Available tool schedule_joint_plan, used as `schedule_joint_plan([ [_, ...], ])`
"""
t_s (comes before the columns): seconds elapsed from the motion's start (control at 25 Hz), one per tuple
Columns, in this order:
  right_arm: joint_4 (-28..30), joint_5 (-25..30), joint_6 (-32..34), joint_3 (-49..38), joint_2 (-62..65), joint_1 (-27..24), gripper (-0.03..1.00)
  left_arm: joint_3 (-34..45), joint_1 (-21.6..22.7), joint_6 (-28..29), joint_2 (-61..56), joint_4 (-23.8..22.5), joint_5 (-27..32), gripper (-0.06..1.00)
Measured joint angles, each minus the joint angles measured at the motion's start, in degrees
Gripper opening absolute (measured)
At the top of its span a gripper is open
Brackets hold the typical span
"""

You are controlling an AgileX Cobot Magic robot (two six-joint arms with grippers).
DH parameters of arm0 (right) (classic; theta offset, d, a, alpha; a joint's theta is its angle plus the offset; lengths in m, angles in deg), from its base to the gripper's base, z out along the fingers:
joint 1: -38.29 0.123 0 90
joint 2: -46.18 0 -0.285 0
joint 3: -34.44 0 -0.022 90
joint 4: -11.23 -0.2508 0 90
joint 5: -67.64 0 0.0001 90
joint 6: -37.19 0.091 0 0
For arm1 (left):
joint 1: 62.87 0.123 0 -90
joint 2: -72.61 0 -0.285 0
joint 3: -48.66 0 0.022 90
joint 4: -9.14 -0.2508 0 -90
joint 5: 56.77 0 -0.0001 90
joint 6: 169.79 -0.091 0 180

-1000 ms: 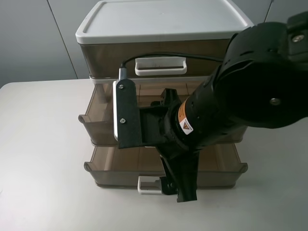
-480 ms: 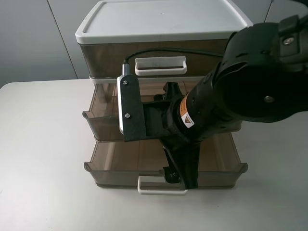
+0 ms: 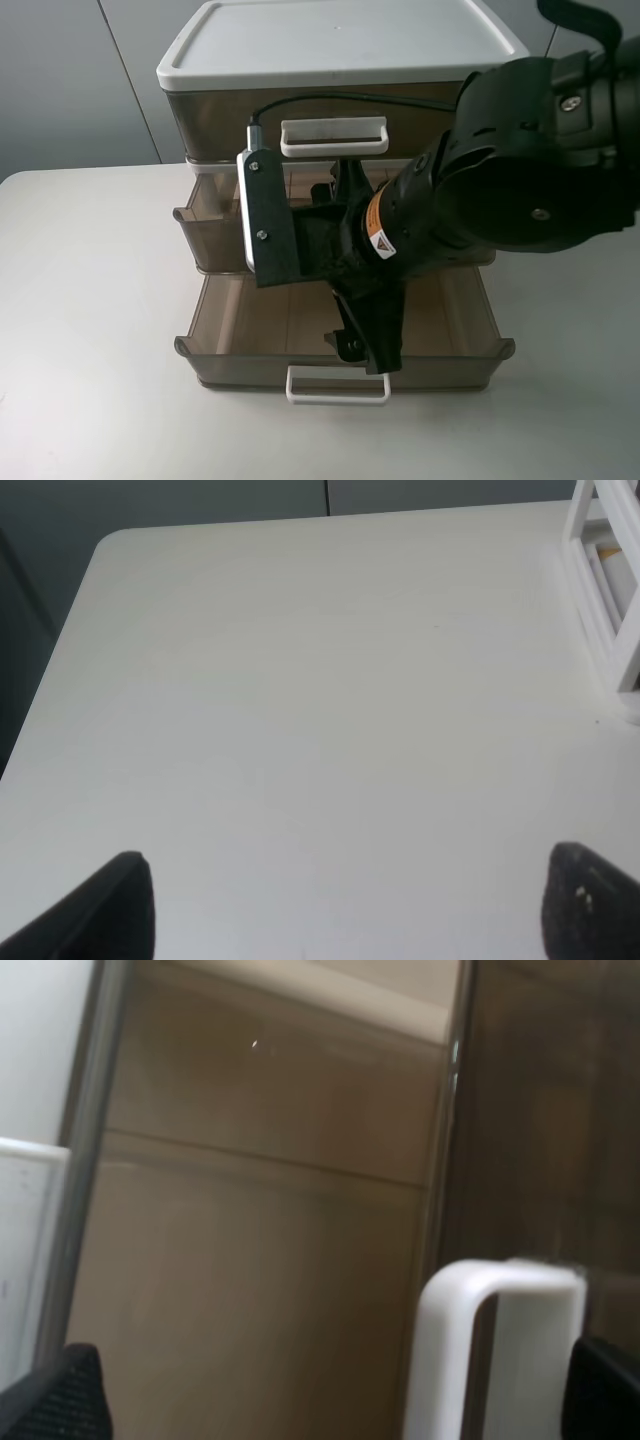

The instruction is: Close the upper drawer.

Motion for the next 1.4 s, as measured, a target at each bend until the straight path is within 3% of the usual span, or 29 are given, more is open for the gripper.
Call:
schedule_joint_plan([
  [0.64,10.8,-3.4,5.1,0.0,-1.3,-3.3,0.68,0.0,0.0,0.1,0.0,0.0,0.0,0.74],
  [0.92,15.5,-4.1,11.1,0.0,-1.3,-4.9,0.68,0.0,0.0,0.1,0.0,0.0,0.0,0.74],
  [1.2,15.8,-3.2,14.2,0.0,-0.1,-5.0,0.68,0.0,0.0,0.1,0.0,0.0,0.0,0.74],
  [1.4,12.9,-3.2,14.4,0.0,2.2,-3.5,0.68,0.0,0.0,0.1,0.0,0.0,0.0,0.74],
])
